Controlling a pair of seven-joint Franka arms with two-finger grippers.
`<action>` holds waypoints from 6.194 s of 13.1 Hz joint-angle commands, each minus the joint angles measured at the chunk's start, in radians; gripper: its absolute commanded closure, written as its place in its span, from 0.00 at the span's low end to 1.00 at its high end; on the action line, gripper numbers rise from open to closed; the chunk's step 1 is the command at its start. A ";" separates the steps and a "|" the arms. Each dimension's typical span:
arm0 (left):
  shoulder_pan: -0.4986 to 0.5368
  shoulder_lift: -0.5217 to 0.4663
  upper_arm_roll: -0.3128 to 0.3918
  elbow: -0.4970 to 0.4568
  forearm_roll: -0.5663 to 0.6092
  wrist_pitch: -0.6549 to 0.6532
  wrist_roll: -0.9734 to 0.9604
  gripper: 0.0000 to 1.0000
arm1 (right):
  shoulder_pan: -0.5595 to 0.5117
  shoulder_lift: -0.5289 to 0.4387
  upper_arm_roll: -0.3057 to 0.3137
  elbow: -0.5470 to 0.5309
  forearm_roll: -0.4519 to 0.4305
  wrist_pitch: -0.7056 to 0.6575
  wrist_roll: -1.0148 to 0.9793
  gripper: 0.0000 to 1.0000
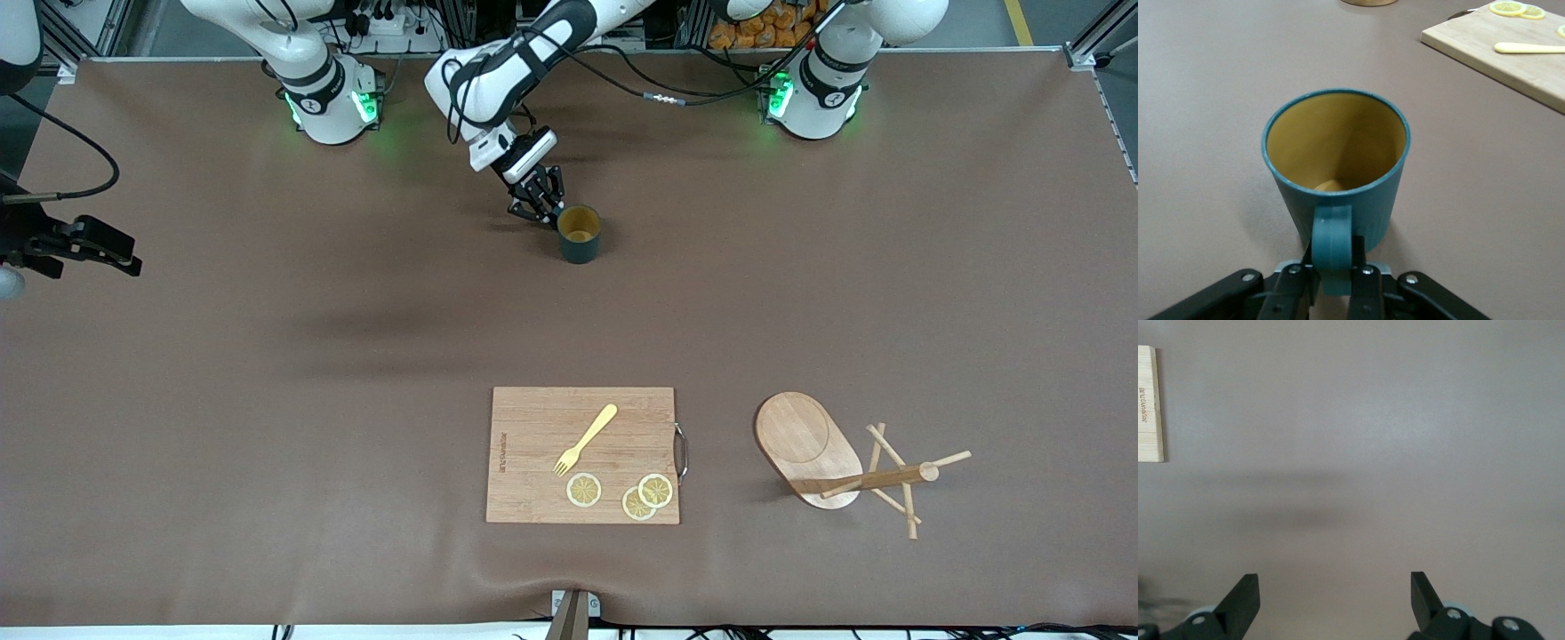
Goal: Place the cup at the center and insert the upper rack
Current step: 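Close the left gripper on the mug handle and lift the mug, then carry the teal mug with the left gripper over to the wooden mug tree, then lower the mug with the left gripper so a tree peg enters it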
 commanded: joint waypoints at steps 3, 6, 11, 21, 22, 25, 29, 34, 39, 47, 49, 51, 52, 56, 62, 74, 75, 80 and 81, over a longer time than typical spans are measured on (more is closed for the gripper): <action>0.103 -0.133 -0.019 0.002 -0.047 0.011 0.043 1.00 | -0.009 -0.004 0.011 -0.004 -0.012 0.011 -0.008 0.00; 0.176 -0.243 -0.018 0.002 -0.153 0.034 0.109 1.00 | -0.008 -0.004 0.013 -0.018 -0.012 0.026 -0.007 0.00; 0.332 -0.403 -0.016 0.002 -0.348 0.057 0.270 1.00 | -0.018 -0.006 0.013 -0.037 -0.012 0.031 -0.003 0.00; 0.717 -0.552 -0.018 0.002 -0.759 0.062 0.752 1.00 | -0.025 -0.007 0.011 -0.052 -0.012 0.044 -0.013 0.00; 0.747 -0.558 -0.016 0.002 -0.788 0.062 0.793 1.00 | -0.026 -0.009 0.011 -0.052 -0.012 0.044 -0.013 0.00; 0.863 -0.560 -0.016 0.002 -0.932 0.062 0.924 1.00 | -0.023 -0.016 0.013 -0.050 -0.012 0.047 -0.011 0.00; 1.004 -0.560 -0.013 -0.001 -1.109 0.060 1.097 1.00 | -0.029 -0.018 0.013 -0.052 -0.012 0.046 -0.013 0.00; 1.173 -0.537 -0.008 -0.001 -1.360 0.057 1.252 1.00 | -0.023 -0.025 0.013 -0.049 -0.012 0.044 -0.013 0.00; 1.284 -0.497 -0.007 -0.004 -1.511 0.051 1.338 1.00 | -0.023 -0.038 0.013 -0.049 -0.012 0.047 -0.010 0.00; 1.406 -0.388 -0.011 -0.006 -1.701 0.045 1.554 1.00 | -0.025 -0.041 0.013 -0.046 -0.012 0.040 -0.013 0.00; 1.417 -0.371 -0.010 -0.004 -1.706 0.022 1.585 1.00 | -0.026 -0.042 0.013 -0.046 -0.012 0.037 -0.013 0.00; 1.434 -0.353 -0.010 -0.006 -1.708 0.019 1.645 1.00 | -0.028 -0.049 0.013 -0.047 -0.012 0.037 -0.013 0.00; 1.443 -0.344 -0.010 -0.004 -1.708 0.013 1.666 1.00 | -0.028 -0.049 0.013 -0.049 -0.012 0.037 -0.013 0.00; 1.503 -0.330 -0.011 -0.003 -1.708 -0.052 1.743 1.00 | -0.029 -0.053 0.013 -0.049 -0.012 0.032 -0.011 0.00; 1.557 -0.290 -0.011 -0.003 -1.792 -0.107 1.832 1.00 | -0.029 -0.050 0.013 -0.052 -0.012 0.035 -0.011 0.00; 1.580 -0.230 -0.007 -0.003 -1.849 -0.106 1.990 1.00 | -0.031 -0.049 0.011 -0.054 -0.012 0.035 -0.011 0.00; 1.581 -0.225 -0.005 -0.001 -1.849 -0.104 2.004 1.00 | -0.031 -0.049 0.011 -0.054 -0.012 0.035 -0.011 0.00; 1.580 -0.208 -0.002 -0.001 -1.876 -0.095 2.036 1.00 | -0.032 -0.049 0.011 -0.054 -0.012 0.034 -0.011 0.00; 1.581 -0.205 -0.002 0.001 -1.878 -0.093 2.036 1.00 | -0.032 -0.047 0.013 -0.055 -0.012 0.034 -0.011 0.00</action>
